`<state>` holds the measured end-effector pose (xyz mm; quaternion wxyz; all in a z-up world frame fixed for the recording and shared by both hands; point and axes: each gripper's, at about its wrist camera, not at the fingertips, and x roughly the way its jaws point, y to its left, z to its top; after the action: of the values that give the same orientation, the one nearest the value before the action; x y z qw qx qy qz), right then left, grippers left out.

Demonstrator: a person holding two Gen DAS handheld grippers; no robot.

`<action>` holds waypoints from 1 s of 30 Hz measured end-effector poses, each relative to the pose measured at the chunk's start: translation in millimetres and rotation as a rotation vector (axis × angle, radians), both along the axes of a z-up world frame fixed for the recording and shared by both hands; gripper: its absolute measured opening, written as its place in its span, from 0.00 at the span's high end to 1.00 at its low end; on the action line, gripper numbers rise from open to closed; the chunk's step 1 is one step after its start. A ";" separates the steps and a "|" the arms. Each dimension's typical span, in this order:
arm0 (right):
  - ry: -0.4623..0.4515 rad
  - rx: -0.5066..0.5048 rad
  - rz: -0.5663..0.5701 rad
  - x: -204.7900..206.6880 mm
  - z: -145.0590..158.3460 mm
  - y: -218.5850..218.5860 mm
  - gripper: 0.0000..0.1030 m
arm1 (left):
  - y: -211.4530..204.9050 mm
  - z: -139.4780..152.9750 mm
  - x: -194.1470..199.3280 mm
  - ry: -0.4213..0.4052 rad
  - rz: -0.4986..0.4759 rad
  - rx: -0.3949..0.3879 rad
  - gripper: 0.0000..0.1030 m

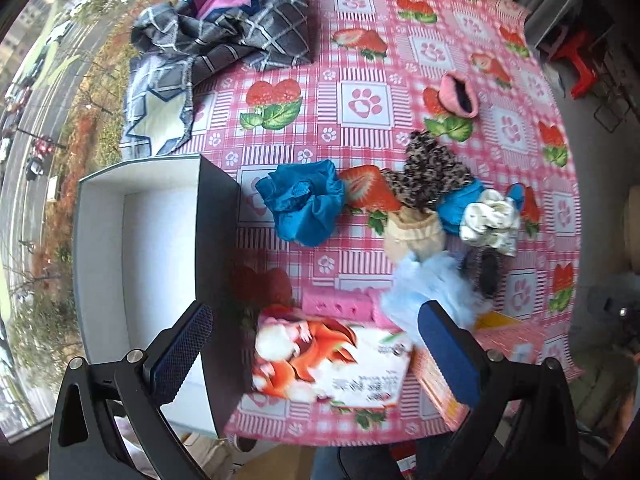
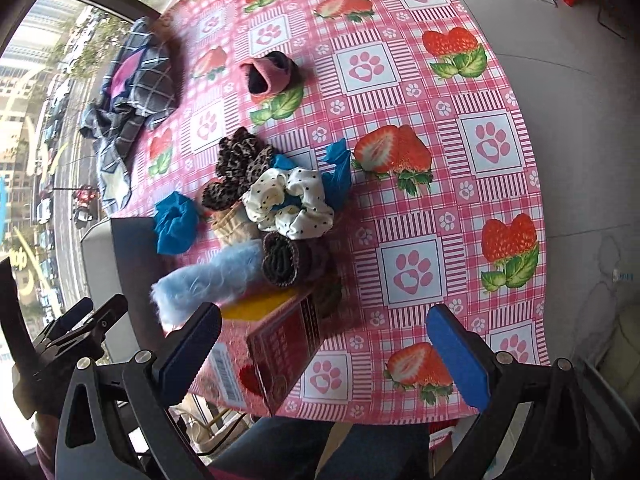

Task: Organize soft objects
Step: 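Reach the left tool to the blue scrunchie while the right tool reaches the pink-black sock, then close the left tool on the blue scrunchie while the right tool grasps the sock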

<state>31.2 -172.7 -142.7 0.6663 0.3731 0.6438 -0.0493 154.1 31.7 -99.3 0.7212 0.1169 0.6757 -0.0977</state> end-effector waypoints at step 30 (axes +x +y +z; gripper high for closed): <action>-0.019 -0.228 0.086 185.2 -68.9 5.3 0.00 | -8.1 -133.6 86.6 0.015 -0.047 0.099 0.00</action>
<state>216.4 -167.4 -211.5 0.7120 0.2675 0.6430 -0.0901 240.7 23.5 -232.9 0.7069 0.1673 0.6824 -0.0820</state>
